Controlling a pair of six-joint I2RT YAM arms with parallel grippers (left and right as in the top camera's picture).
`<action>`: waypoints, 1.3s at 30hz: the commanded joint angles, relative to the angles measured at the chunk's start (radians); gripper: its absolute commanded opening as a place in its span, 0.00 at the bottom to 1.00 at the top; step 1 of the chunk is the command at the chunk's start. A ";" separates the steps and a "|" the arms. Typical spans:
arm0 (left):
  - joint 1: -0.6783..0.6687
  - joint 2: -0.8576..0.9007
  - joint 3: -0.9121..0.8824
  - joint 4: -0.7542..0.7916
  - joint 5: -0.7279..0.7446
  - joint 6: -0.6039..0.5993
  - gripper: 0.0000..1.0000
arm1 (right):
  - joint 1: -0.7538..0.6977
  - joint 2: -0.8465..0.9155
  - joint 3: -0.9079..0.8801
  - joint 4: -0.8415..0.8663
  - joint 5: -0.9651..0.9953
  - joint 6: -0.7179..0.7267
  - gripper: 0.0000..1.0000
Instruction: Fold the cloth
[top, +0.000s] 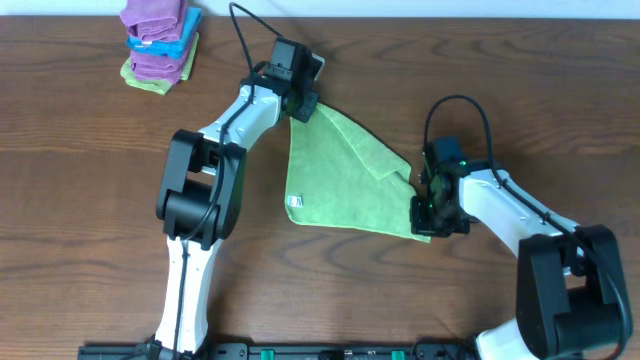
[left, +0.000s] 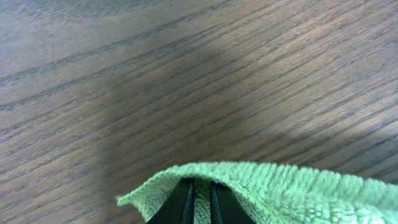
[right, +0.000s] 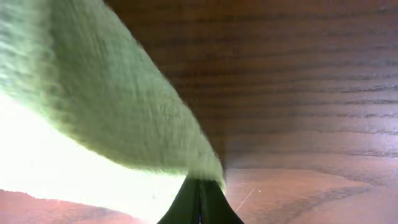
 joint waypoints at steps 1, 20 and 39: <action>0.017 -0.076 0.018 -0.007 -0.019 -0.005 0.08 | -0.010 -0.010 0.055 -0.011 -0.011 0.016 0.02; 0.013 -0.319 0.016 -0.503 0.122 -0.013 0.06 | -0.008 -0.067 0.177 0.084 -0.008 -0.021 0.02; -0.065 -0.320 -0.236 -0.600 0.263 -0.050 0.06 | -0.008 0.084 0.180 0.323 -0.102 -0.044 0.02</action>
